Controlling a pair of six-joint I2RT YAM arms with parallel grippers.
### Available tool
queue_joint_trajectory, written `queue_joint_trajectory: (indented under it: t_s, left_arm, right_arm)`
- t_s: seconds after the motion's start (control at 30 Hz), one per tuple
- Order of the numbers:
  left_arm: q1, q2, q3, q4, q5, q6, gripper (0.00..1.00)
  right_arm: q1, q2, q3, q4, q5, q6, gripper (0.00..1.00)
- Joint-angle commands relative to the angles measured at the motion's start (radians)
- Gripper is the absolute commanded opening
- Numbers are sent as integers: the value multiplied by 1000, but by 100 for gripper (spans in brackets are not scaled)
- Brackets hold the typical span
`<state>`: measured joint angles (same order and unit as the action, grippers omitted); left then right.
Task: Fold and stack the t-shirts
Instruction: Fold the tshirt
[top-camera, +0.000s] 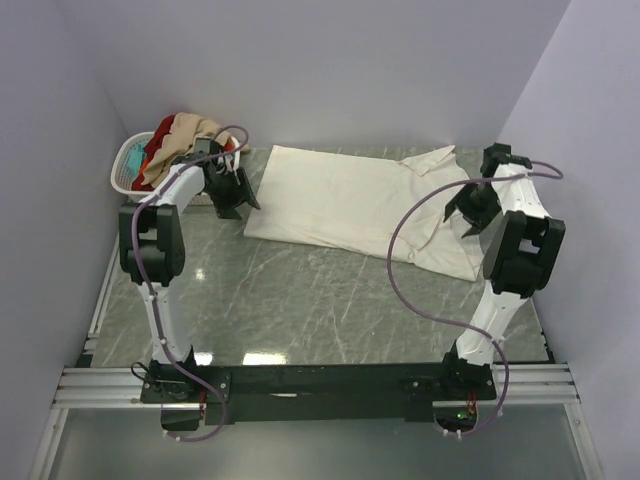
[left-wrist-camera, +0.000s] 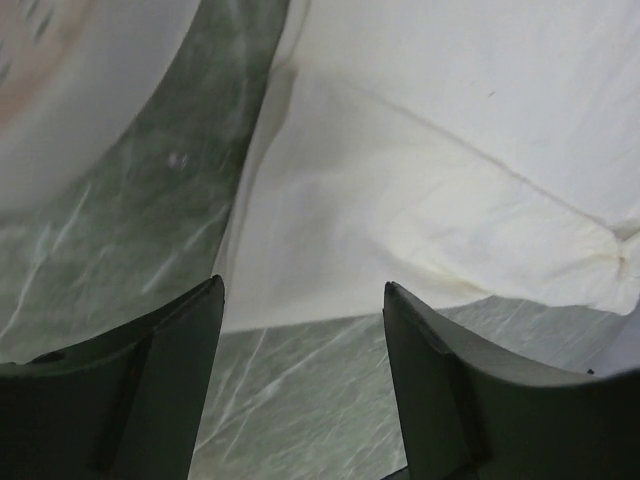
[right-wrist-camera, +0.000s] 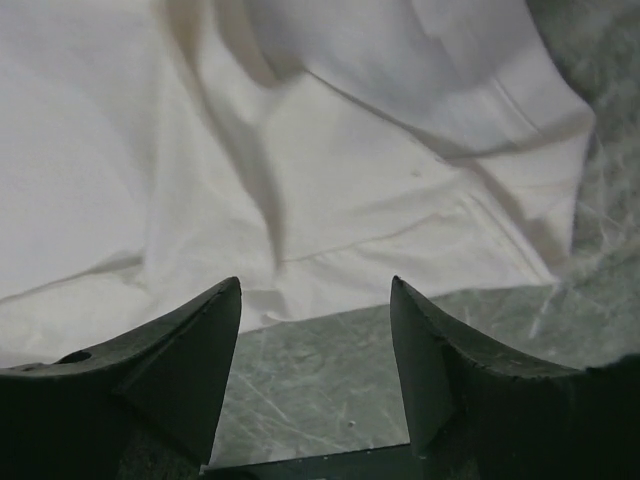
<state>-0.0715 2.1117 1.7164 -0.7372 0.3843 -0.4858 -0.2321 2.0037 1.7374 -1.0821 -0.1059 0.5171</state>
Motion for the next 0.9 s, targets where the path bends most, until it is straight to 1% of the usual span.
queue_joint_trajectory:
  t_s: [0.0,0.07,0.17,0.23,0.33,0.53,0.87]
  left_arm:
    - [-4,-133,-86,15,-88,38,69]
    - [-4,-172,-151,24,-125,39,66]
    - [-5,-194,-207,48,-121,38,62]
    - [-11,-193,-216,53,-116,38,59]
    - [-36,-182,-215,52,-154,42,57]
    - [-57,-147,-227,58,-183,38,57]
    - [-62,-111,-227,55,-193,35,55]
  right_arm:
    - [-42,-167,-151,70,11,-19,68]
    - [-58,-207,-249,102,9,-20,67]
    - [-65,-264,-340,123,17,-16,66]
    - [-69,-292,-371,123,31,-9,66]
    - [-85,-328,-426,126,58,-8,65]
    - [-127,-393,-532,133,81,-34,65]
    - [-170,-421,-608,163,74,-37,65]
